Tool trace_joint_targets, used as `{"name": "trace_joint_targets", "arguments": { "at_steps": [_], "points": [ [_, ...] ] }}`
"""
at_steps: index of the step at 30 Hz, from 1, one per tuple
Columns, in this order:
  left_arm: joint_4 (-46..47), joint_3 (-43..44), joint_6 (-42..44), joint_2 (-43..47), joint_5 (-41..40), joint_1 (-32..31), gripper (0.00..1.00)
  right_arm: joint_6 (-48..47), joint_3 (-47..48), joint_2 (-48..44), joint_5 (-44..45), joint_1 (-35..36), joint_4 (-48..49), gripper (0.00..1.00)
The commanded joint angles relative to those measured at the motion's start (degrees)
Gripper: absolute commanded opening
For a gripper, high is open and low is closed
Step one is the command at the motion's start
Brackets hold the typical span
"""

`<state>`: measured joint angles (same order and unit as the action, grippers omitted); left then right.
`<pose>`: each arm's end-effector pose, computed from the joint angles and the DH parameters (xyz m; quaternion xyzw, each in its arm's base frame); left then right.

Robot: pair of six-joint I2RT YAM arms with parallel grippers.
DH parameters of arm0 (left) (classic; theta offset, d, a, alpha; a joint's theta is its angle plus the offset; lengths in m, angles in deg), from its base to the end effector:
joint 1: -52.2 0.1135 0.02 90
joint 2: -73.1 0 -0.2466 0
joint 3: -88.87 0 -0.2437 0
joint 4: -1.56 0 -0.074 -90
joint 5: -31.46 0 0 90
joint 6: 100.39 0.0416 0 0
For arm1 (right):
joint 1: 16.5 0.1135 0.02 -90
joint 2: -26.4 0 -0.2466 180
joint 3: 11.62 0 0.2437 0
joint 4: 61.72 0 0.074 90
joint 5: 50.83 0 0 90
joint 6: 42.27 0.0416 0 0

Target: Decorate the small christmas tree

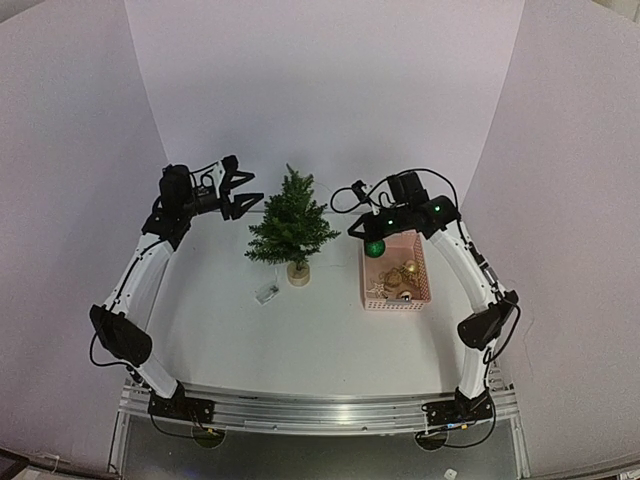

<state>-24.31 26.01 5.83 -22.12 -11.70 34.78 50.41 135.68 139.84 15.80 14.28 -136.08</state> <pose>0.3446 -0.1399 0.4430 0.4537 0.5637 -0.2971 0.6230 0.3402 0.2218 0.4027 -0.2982 0.8421 0.2942 0.3397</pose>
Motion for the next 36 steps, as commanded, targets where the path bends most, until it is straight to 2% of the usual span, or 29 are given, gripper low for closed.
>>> {"name": "trace_joint_targets", "arguments": {
  "at_steps": [1,5,8,10,12,18,29,36],
  "points": [
    [-5.44,-5.42,4.51,5.0,3.7,-1.55,0.62,14.37,-4.53,1.35,-15.42,-0.24,13.31,0.0],
    [-6.61,-13.44,6.55,8.93,4.44,-4.42,0.6,25.77,-12.6,-0.6,-19.13,-0.26,29.41,0.0],
    [-6.24,-19.68,8.27,11.29,5.17,-7.21,0.64,31.65,-18.66,-1.93,-20.9,-0.19,38.4,0.0],
    [-4.93,-22.13,8.12,11.46,4.93,-9.87,0.68,35.86,-22.3,-2.78,-21.0,-0.12,46.49,0.0],
    [-3.55,-23.7,7.46,10.9,4.64,-11.49,0.71,38.69,-24.36,-2.89,-20.59,-0.02,50.63,0.0],
    [-2.64,-26.21,8.14,8.59,3.95,-12.89,0.73,40.86,-25.77,-2.87,-19.13,0.6,54.4,0.0],
    [-3.79,-32.85,18.61,9.7,-3.29,-12.9,0.73,41.78,-25.92,-2.45,-22.28,1.26,57.32,0.0],
    [2.56,-35.3,18.76,10.28,-6.76,-12.63,0.72,41.6,-25.68,-2.59,-26.66,1.34,57.58,0.0]
  ]
}}
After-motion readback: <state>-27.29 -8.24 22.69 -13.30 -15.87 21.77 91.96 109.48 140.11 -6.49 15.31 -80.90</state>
